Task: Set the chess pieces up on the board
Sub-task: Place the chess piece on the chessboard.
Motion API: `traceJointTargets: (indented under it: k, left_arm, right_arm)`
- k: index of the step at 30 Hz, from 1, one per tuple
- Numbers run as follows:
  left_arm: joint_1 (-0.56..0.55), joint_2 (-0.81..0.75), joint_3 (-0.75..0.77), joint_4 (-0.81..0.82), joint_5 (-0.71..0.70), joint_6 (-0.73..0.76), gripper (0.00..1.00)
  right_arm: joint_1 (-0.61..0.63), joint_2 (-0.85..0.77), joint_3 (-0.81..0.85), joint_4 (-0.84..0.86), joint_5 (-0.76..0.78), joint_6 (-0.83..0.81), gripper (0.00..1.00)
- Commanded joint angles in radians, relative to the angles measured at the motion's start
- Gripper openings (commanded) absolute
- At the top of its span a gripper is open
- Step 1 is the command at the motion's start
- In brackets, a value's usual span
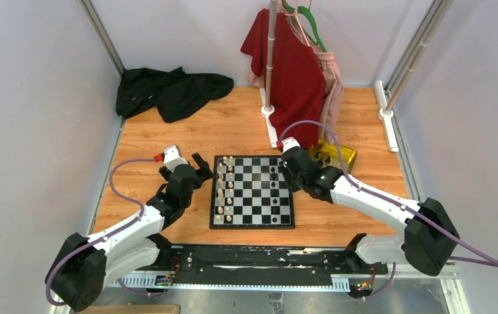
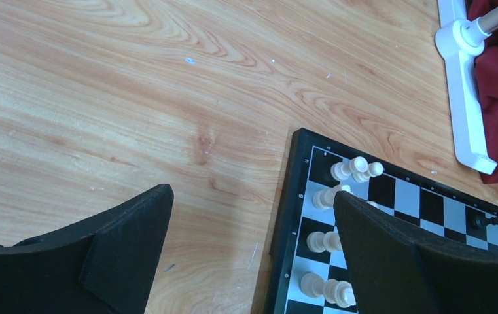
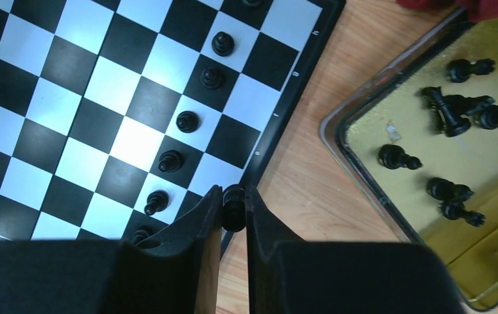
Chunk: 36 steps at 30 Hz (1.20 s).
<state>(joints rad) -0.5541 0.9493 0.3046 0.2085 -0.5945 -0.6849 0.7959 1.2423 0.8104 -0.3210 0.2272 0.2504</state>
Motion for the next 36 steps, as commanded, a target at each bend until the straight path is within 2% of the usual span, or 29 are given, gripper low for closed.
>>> traceJointTargets:
  k: [1, 27, 31, 36]
  left_arm:
    - [-0.007, -0.012, -0.018, 0.022, -0.016, -0.005, 1.0]
    - [-0.007, 0.003, -0.032, 0.023, -0.025, -0.011, 1.0]
    - [-0.007, 0.002, -0.036, 0.023, -0.025, -0.013, 1.0]
    - [-0.007, 0.002, -0.039, 0.025, -0.025, -0.015, 1.0]
  right_arm:
    - [0.041, 0.032, -0.011, 0.039, -0.01, 0.029, 0.0]
    - [0.069, 0.155, -0.049, 0.112, -0.017, 0.046, 0.02]
    - [0.069, 0.157, -0.057, 0.118, -0.019, 0.044, 0.09]
    - [0.069, 0.146, -0.057, 0.118, -0.027, 0.037, 0.28]
